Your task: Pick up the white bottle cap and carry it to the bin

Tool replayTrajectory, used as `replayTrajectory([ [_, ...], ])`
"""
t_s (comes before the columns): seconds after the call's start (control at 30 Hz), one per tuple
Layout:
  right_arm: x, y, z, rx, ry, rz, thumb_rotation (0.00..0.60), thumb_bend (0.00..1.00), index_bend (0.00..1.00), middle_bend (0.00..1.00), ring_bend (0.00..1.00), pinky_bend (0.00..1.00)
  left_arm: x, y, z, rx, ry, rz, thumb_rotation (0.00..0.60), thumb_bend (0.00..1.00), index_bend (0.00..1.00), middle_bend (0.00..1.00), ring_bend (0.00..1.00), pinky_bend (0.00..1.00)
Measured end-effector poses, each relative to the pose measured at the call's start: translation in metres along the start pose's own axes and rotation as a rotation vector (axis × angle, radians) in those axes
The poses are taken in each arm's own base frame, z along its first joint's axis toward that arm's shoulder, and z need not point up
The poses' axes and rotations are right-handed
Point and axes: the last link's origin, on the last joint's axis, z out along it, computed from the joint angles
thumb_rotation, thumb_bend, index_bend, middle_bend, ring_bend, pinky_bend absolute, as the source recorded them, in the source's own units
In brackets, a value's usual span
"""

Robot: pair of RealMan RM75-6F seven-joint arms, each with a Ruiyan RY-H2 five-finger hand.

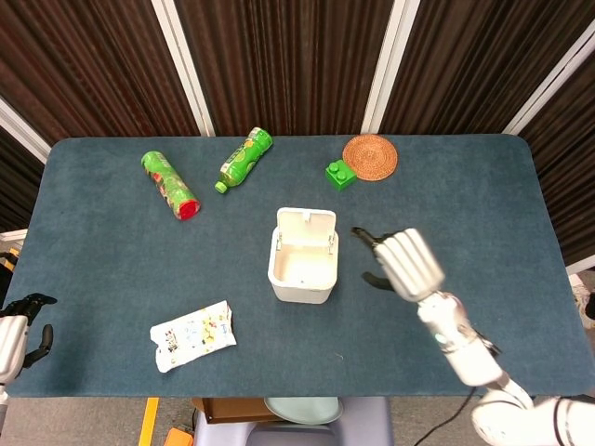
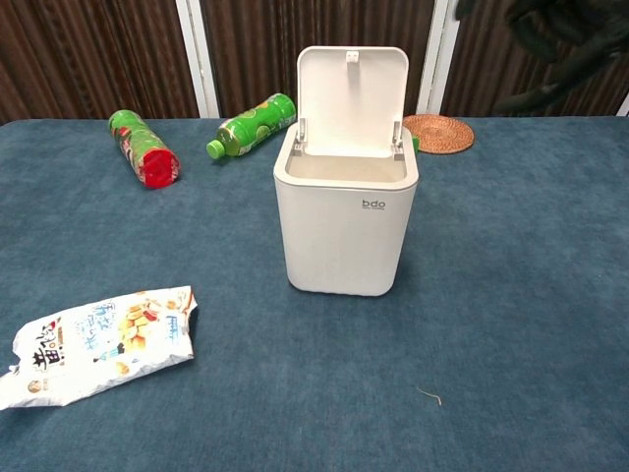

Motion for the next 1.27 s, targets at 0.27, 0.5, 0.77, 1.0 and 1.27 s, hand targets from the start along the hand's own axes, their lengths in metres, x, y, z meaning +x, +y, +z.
replayTrajectory([
  [0.27,0.024,0.055,-0.105,-0.196,0.155,-0.098,0.6,0.11,0.49,0.6,0.56,0.7,-0.003,0.005,0.0,-0.016,-0.007,0.021,0.6,0.55,0.3,0.26,0.29,0.44],
  [0.5,0.002,0.1,-0.158,-0.316,0.061,-0.093,0.6,0.11,0.25,0.26,0.15,0.23,-0.007,0.006,0.002,-0.017,-0.021,0.033,0.6,0.55,0.3,0.26,0.29,0.44],
  [0.77,-0.031,0.123,-0.171,-0.413,-0.117,-0.11,0.6,0.12,0.03,0.09,0.0,0.13,-0.007,0.007,0.003,-0.021,-0.019,0.035,0.6,0.55,0.3,0.26,0.29,0.44],
  [1.0,-0.043,0.124,-0.168,-0.415,-0.17,-0.107,0.6,0.11,0.02,0.09,0.0,0.13,-0.007,0.007,0.002,-0.029,-0.011,0.03,0.6,0.55,0.3,0.26,0.29,0.44],
  [1.27,-0.047,0.123,-0.168,-0.406,-0.185,-0.08,0.6,0.11,0.03,0.09,0.0,0.13,-0.006,0.006,0.003,-0.03,-0.004,0.022,0.6,0.55,0.3,0.26,0.29,0.44],
])
